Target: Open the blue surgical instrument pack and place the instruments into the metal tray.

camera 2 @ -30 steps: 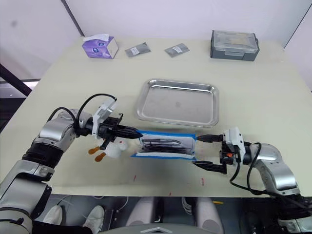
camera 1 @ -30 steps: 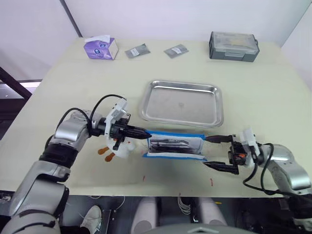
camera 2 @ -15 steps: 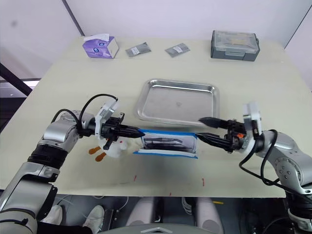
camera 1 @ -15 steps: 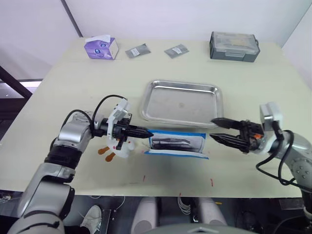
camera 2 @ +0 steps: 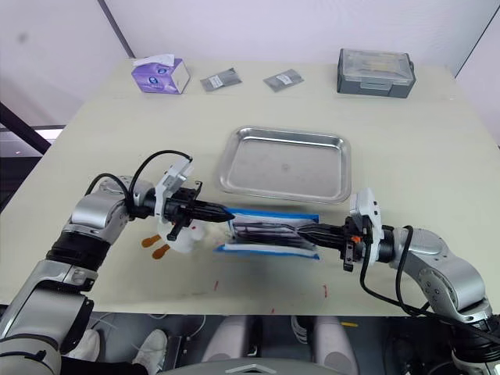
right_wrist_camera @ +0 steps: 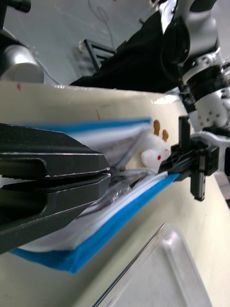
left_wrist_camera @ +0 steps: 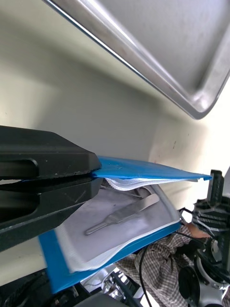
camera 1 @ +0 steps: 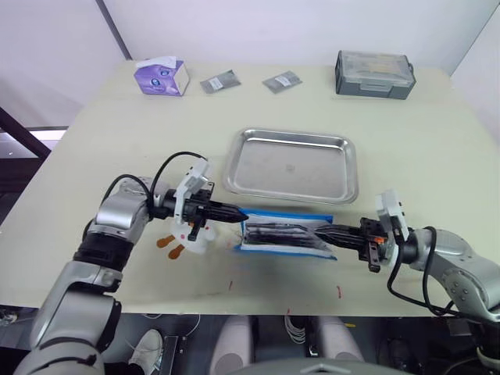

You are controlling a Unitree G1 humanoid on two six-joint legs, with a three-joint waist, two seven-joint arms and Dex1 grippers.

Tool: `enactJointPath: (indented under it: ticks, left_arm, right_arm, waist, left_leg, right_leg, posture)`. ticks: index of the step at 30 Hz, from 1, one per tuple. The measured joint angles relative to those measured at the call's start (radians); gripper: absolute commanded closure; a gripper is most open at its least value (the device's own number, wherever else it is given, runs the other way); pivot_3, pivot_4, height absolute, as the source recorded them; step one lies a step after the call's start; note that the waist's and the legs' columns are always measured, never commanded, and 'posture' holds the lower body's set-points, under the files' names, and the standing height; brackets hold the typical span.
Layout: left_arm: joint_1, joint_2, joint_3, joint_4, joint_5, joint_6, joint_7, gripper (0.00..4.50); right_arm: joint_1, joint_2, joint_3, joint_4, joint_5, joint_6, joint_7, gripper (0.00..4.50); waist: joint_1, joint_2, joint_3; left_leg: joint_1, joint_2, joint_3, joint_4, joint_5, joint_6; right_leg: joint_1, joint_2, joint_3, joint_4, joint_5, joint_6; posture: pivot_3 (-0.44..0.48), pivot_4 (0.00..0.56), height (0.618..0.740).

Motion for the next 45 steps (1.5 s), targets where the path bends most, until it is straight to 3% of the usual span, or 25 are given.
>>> enactJointPath:
  ticks: [12,32,45]
  left_arm:
    - [-0.002,-0.025,0.029,0.024,0.037,-0.006,0.004,4.5]
    - [-0.159,-0.221,0.028,0.37,0.34,-0.243,0.193,4.5]
    - [-0.148,-0.208,0.033,0.312,0.377,-0.16,0.198,4.5]
  right_arm:
    - [0.102,-0.041,0.091,0.002,-0.105,-0.026,0.033,4.39]
    - [0.16,-0.025,0.159,0.075,-0.27,-0.173,0.06,4.39]
    - [0.159,-0.004,0.178,0.094,-0.357,-0.267,0.051,4.39]
  waist:
    - [0.0,0.0,0.0]
    - [0.0,-0.001,-0.001]
    - [-0.006,-0.001,-0.001]
  left_leg:
    - [0.0,0.0,0.0,0.0,0.0,0.0]
    - [0.001,0.0,0.0,0.001,0.0,0.0]
    - [0.003,0.0,-0.001,0.001,0.0,0.0]
  right_leg:
    - [0.0,0.0,0.0,0.0,0.0,0.0]
    - [0.001,0.0,-0.001,0.0,0.0,0.0]
    - [0.002,0.001,-0.001,0.0,0.0,0.0]
  posture:
    - [0.0,0.15,0.74]
    - [0.0,0.15,0.74]
    - [0.0,0.15,0.74]
